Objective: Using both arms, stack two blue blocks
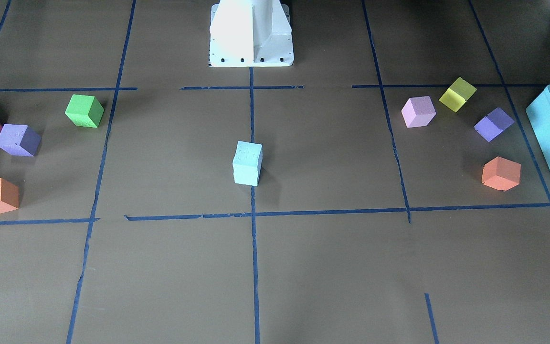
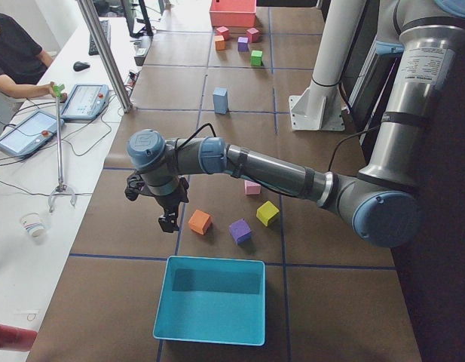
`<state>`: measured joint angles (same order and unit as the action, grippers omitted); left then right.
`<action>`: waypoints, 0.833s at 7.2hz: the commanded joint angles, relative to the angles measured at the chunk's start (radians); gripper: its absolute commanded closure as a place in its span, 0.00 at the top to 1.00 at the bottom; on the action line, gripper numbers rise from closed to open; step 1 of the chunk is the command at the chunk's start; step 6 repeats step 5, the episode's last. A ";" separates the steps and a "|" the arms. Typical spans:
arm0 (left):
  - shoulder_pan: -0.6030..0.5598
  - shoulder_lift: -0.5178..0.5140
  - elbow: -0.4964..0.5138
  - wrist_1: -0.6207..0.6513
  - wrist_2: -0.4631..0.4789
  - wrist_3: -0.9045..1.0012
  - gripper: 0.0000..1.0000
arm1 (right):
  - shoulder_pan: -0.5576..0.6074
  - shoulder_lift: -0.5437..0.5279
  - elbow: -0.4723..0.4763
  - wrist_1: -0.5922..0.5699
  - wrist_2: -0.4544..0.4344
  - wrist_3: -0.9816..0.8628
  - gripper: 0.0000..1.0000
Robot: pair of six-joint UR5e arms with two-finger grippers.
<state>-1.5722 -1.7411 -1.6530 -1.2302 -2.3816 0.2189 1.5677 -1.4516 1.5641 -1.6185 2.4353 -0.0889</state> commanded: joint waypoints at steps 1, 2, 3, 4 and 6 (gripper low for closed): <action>0.004 0.058 0.024 -0.120 0.002 0.002 1.00 | 0.000 -0.003 0.014 -0.003 0.004 -0.002 1.00; 0.003 0.087 0.050 -0.173 0.004 0.005 1.00 | 0.000 0.005 0.014 -0.004 0.004 0.000 1.00; 0.003 0.089 0.082 -0.179 0.004 0.003 1.00 | 0.000 0.005 0.014 -0.006 0.001 0.001 1.00; 0.003 0.077 0.078 -0.176 0.004 0.000 1.00 | 0.000 0.000 0.019 -0.004 0.001 0.009 1.00; 0.003 0.080 0.055 -0.176 0.008 0.005 1.00 | -0.001 0.000 0.020 -0.004 0.001 0.012 1.00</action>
